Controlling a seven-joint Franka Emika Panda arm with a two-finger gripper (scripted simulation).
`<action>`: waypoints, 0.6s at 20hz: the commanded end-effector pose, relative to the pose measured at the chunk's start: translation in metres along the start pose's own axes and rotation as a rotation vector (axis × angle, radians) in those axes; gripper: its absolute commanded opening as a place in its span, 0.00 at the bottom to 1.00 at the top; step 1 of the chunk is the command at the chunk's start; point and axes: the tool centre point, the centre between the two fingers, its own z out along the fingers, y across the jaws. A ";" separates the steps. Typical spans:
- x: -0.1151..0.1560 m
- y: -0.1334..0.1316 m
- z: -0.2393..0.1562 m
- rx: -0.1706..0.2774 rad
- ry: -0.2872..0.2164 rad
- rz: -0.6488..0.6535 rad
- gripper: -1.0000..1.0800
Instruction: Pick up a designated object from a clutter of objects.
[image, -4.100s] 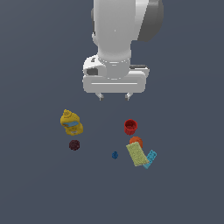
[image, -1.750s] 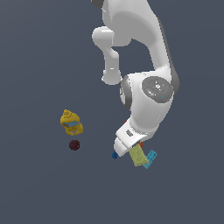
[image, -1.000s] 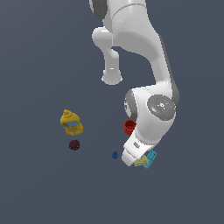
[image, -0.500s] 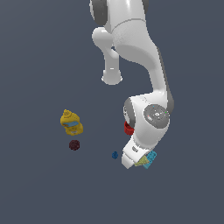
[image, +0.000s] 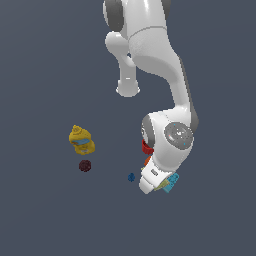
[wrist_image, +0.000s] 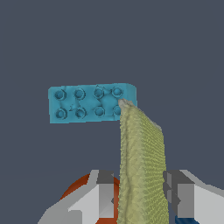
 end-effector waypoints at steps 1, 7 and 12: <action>-0.002 0.001 0.003 0.002 -0.004 0.003 0.00; 0.000 0.000 0.000 0.000 0.000 0.000 0.00; -0.004 0.001 -0.005 0.000 0.000 0.000 0.00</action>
